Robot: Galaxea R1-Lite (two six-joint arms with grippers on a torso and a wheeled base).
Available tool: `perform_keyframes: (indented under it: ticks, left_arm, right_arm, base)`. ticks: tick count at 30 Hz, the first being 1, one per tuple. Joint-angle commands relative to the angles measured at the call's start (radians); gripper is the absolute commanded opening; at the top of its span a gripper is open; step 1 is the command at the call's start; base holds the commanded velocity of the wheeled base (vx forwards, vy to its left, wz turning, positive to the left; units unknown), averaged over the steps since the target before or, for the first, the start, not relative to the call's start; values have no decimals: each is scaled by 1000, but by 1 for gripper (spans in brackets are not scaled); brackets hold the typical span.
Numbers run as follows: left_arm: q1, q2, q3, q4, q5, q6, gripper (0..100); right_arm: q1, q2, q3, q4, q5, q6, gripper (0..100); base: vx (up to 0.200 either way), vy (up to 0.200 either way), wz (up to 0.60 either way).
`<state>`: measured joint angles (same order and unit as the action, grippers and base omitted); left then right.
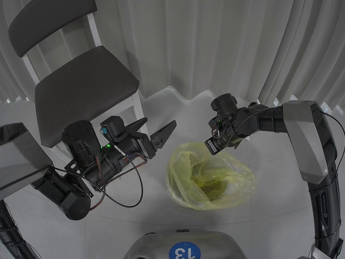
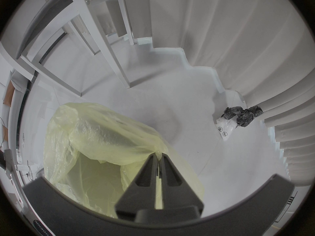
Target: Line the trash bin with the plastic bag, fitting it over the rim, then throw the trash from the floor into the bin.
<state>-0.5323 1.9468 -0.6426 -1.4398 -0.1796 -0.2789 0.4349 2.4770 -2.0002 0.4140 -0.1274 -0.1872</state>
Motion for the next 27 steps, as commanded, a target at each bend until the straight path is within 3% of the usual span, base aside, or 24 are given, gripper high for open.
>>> perform_keyframes:
  ticks: [1, 14, 22, 24, 25, 27]
  left_arm:
    - [0, -2, 1, -1, 0, 0, 100]
    - [-1, -8, 1, -2, 2, 0, 100]
    - [64, -63, -45, 38, -18, 35, 100]
    - [100, -129, -106, 180, -20, 57, 100]
    - [100, -129, -106, 180, -20, 57, 100]
    - [155, -226, -186, 417, -15, 55, 100]
  right_arm:
    - [15, -9, 0, -4, 0, 9, 100]
    - [58, -256, 0, 3, -31, 57, 100]
    - [58, -549, 371, -55, -32, 95, 100]
    - [56, -690, 517, -130, -46, 130, 100]
    - [56, -690, 517, -130, -46, 130, 100]
    - [47, -831, 672, -248, -97, 181, 100]
  base:
    - [0, 0, 0]
    - [0, 0, 0]
    - [0, 0, 0]
    - [0, 0, 0]
    - [0, 0, 0]
    - [0, 0, 0]
